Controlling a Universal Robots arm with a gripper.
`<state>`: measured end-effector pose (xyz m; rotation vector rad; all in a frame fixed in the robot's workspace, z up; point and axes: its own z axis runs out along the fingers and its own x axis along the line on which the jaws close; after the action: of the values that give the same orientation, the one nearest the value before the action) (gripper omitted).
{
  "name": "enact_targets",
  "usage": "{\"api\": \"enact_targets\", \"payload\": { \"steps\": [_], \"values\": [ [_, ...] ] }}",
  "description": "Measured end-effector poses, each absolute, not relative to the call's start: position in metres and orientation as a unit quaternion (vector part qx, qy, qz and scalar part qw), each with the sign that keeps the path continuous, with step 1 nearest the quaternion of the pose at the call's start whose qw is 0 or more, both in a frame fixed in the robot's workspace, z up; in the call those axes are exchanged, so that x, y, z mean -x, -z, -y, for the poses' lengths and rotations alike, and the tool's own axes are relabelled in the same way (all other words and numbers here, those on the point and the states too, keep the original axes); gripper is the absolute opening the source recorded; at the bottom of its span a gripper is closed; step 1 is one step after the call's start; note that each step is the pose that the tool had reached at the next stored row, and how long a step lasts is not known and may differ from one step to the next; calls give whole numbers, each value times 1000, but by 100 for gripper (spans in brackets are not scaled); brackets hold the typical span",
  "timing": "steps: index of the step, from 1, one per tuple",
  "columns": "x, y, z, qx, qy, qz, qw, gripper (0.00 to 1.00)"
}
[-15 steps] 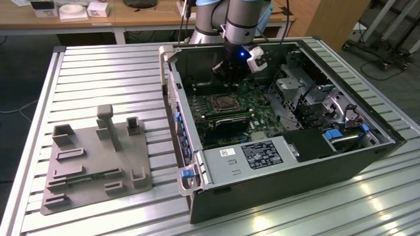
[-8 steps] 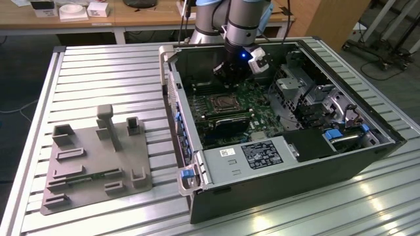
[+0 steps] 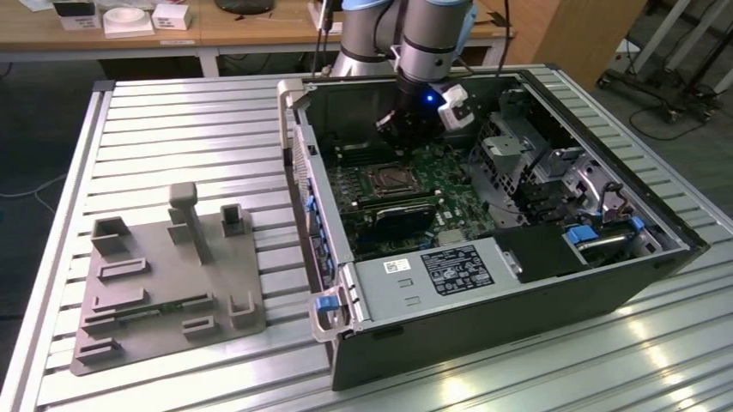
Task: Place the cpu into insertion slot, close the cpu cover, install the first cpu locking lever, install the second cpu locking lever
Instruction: 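Install the second cpu locking lever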
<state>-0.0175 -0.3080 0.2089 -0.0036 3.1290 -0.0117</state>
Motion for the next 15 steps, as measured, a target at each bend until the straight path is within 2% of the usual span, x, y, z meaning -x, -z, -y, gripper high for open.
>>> {"api": "enact_targets", "payload": {
  "steps": [15],
  "values": [
    [16, -212, 313, 1, 6, -1000, 6, 10]
  ]
}}
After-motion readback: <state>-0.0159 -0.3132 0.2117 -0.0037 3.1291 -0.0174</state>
